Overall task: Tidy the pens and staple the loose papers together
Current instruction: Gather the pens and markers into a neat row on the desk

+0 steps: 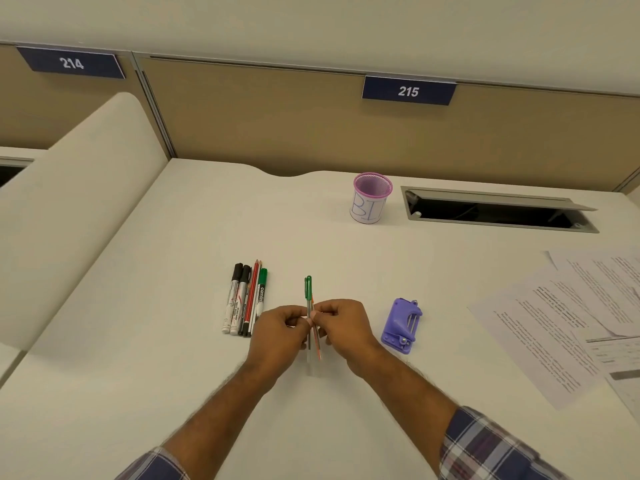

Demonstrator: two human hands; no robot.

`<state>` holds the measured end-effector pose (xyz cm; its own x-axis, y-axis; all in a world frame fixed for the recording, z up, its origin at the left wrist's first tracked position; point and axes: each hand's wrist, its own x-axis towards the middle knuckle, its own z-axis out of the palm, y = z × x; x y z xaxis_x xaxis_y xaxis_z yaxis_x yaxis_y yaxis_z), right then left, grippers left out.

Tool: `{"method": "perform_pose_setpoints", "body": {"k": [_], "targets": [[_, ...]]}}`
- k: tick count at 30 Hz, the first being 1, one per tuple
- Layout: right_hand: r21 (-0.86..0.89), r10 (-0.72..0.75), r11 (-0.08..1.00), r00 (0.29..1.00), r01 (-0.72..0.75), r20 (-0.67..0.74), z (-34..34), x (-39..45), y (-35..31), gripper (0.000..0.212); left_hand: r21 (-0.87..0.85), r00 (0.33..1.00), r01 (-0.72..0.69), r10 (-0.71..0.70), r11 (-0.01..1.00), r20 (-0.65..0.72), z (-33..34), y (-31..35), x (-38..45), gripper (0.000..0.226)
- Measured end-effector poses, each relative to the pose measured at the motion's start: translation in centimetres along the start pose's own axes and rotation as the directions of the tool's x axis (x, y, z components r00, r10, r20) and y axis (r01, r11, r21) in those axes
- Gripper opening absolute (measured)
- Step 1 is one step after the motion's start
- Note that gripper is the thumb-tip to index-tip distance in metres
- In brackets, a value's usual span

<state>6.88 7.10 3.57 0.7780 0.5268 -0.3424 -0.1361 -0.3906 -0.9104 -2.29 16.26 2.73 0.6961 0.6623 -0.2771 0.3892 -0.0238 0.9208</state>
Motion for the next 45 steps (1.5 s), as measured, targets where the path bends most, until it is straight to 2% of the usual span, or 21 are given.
{"method": "perform_pose_setpoints", "body": {"k": [3, 7, 10, 13, 20, 22, 25, 27, 30, 36, 41, 45], "targets": [[-0.008, 0.032, 0.999, 0.999, -0.032, -0.005, 1.2, 0.8, -0.1, 0.011, 0.083, 1.000, 0.015, -0.013, 0.996, -0.020, -0.8, 0.0, 1.1, 0.017], [-0.087, 0.019, 0.996, 0.994, -0.029, -0.111, 3.5, 2.2, 0.7, 0.009, 0.262, 0.997, 0.009, 0.012, 0.965, -0.081, -1.2, -0.2, 2.3, 0.027], [-0.152, 0.011, 0.988, 0.988, -0.035, -0.154, 4.7, 2.7, 1.1, 0.017, 0.341, 0.992, 0.011, 0.033, 0.940, -0.122, -1.3, -0.3, 2.6, 0.034], [-0.228, -0.012, 0.973, 0.990, -0.020, -0.139, 5.5, 2.8, 1.0, 0.017, 0.325, 0.994, 0.002, 0.033, 0.946, -0.102, -1.4, -0.3, 2.5, 0.038], [-0.318, -0.054, 0.948, 0.993, 0.016, -0.109, 6.4, 3.5, 1.1, 0.035, 0.450, 0.973, -0.097, 0.179, 0.888, -0.144, -3.5, -1.4, 1.2, 0.040], [-0.381, -0.062, 0.924, 0.995, 0.027, -0.082, 6.4, 3.6, 1.3, 0.040, 0.504, 0.964, -0.132, 0.229, 0.853, -0.136, -4.5, -2.2, 0.7, 0.046], [-0.453, -0.066, 0.890, 0.997, 0.047, -0.027, 6.4, 3.7, 0.9, 0.038, 0.583, 0.963, -0.154, 0.253, 0.798, -0.091, -5.7, -3.4, 0.0, 0.069], [-0.456, -0.061, 0.889, 0.998, 0.045, -0.021, 6.8, 3.8, 0.3, 0.032, 0.624, 0.964, -0.160, 0.256, 0.765, -0.068, -6.0, -4.1, -0.4, 0.082], [-0.441, -0.058, 0.897, 0.998, 0.039, -0.030, 7.7, 4.0, -0.3, 0.024, 0.644, 0.952, -0.159, 0.289, 0.748, -0.100, -5.6, -4.5, -0.4, 0.090], [-0.383, -0.073, 0.921, 0.997, 0.067, -0.002, 8.3, 4.2, -0.4, 0.020, 0.625, 0.926, -0.142, 0.327, 0.768, -0.191, -5.8, -4.8, 0.4, 0.089], [-0.328, -0.100, 0.940, 0.995, 0.096, 0.004, 8.0, 3.9, -0.7, 0.027, 0.669, 0.920, -0.133, 0.343, 0.731, -0.192, -6.3, -5.1, 1.0, 0.088], [-0.355, -0.136, 0.926, 0.991, 0.129, 0.004, 7.8, 3.5, -0.7, 0.029, 0.702, 0.919, -0.126, 0.349, 0.700, -0.183, -6.5, -5.0, 1.5, 0.086]]}}
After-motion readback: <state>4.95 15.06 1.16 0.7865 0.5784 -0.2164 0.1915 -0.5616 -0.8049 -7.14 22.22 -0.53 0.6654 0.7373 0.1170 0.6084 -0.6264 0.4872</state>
